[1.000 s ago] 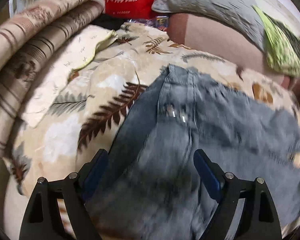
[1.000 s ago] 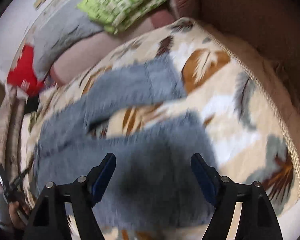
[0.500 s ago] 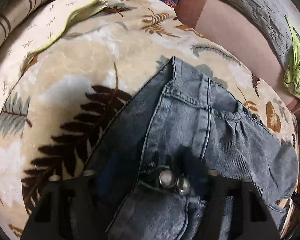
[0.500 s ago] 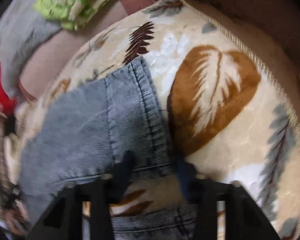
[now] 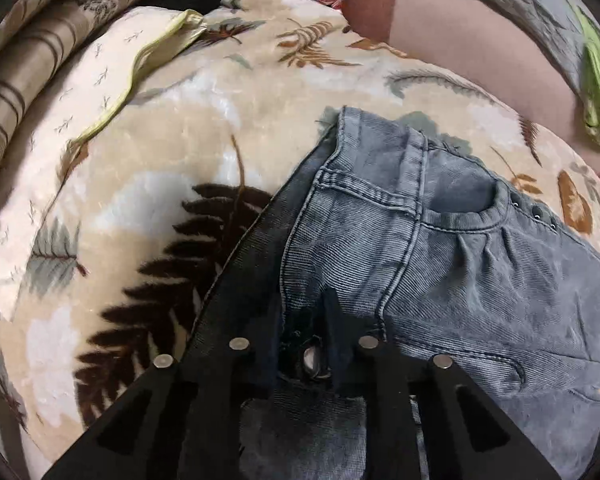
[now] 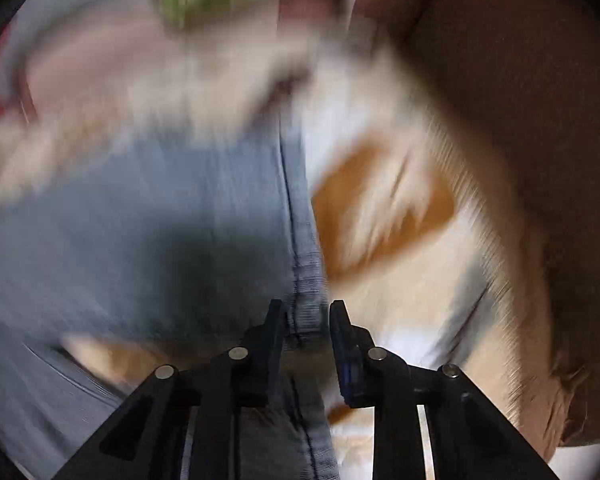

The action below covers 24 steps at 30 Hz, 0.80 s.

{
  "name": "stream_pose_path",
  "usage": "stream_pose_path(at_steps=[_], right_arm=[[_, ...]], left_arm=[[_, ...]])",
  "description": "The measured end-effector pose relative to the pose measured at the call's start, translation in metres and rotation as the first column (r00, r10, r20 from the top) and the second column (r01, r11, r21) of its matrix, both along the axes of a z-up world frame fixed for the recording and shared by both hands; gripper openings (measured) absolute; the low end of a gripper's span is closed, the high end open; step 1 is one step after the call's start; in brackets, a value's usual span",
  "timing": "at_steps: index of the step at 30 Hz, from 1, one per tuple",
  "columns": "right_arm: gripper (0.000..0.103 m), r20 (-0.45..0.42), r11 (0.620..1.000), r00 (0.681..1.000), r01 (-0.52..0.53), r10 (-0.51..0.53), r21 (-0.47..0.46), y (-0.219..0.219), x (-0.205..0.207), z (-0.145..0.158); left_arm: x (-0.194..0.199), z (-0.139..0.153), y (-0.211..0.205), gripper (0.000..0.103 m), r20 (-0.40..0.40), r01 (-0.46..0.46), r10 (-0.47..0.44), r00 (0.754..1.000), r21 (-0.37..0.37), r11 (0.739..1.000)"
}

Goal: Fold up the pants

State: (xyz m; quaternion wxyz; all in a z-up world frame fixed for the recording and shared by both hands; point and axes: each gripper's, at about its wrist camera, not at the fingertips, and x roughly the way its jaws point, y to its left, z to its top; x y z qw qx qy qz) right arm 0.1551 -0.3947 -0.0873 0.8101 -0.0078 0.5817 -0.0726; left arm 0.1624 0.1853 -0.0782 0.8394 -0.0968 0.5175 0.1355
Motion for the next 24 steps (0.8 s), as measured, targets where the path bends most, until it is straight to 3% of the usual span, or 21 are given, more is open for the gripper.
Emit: stream_pose_path(at_steps=[2, 4, 5, 6, 7, 8, 9, 11, 13, 14, 19, 24], right_arm=[[0.036, 0.073, 1.000, 0.997, 0.021, -0.021, 0.007, -0.004, -0.007, 0.014], [0.060, 0.123, 0.995, 0.991, 0.038, -0.049, 0.092, -0.013, -0.013, 0.035], [0.061, 0.149, 0.996, 0.987, 0.047, -0.058, 0.080, -0.013, -0.015, 0.044], [0.061, 0.184, 0.996, 0.981, 0.049, -0.061, 0.070, -0.012, -0.018, 0.055], [0.061, 0.223, 0.995, 0.973, 0.034, -0.054, 0.096, -0.011, -0.022, 0.066], [0.061, 0.253, 0.988, 0.966, 0.015, -0.053, 0.152, -0.010, -0.025, 0.074], [0.064, 0.267, 0.979, 0.962, 0.000, -0.056, 0.202, -0.007, -0.026, 0.077], [0.075, 0.248, 0.945, 0.968, -0.039, -0.045, 0.324, -0.008, -0.027, 0.066], [0.077, 0.080, 0.936, 0.996, 0.009, -0.040, 0.353, -0.009, -0.015, 0.026], [0.077, 0.005, 0.928, 0.998, 0.051, -0.057, 0.370, -0.013, -0.013, 0.007], [0.076, 0.128, 0.929, 0.990, 0.001, -0.053, 0.371, -0.023, -0.013, 0.052], [0.076, 0.158, 0.910, 0.982, 0.026, -0.100, 0.413, -0.045, 0.021, 0.065]], left_arm=[[-0.003, 0.011, -0.004, 0.026, 0.027, 0.017, -0.018, 0.999, 0.012, 1.000], [-0.005, 0.026, -0.005, 0.031, 0.056, 0.032, -0.033, 0.998, 0.026, 0.999], [-0.007, 0.033, -0.004, 0.034, 0.077, 0.028, -0.030, 0.997, 0.025, 0.999], [-0.010, 0.041, -0.003, 0.045, 0.115, 0.015, -0.017, 0.993, 0.021, 1.000], [-0.014, 0.046, 0.000, 0.053, 0.144, 0.000, -0.002, 0.990, 0.016, 1.000], [-0.015, 0.047, 0.001, 0.067, 0.162, -0.011, 0.009, 0.987, 0.010, 1.000], [-0.014, 0.044, 0.001, 0.071, 0.162, -0.005, 0.005, 0.987, 0.003, 1.000], [-0.009, 0.027, -0.001, 0.071, 0.085, 0.027, -0.026, 0.996, -0.013, 1.000], [0.002, 0.002, 0.002, 0.067, -0.034, 0.042, -0.045, 0.998, -0.069, 0.997], [0.001, 0.004, 0.006, 0.061, -0.013, 0.036, -0.038, 0.999, -0.108, 0.994], [0.014, 0.044, 0.031, 0.060, 0.126, 0.004, 0.012, 0.992, -0.127, 0.992], [0.072, 0.040, 0.036, 0.061, 0.103, 0.053, -0.024, 0.994, -0.281, 0.958]])
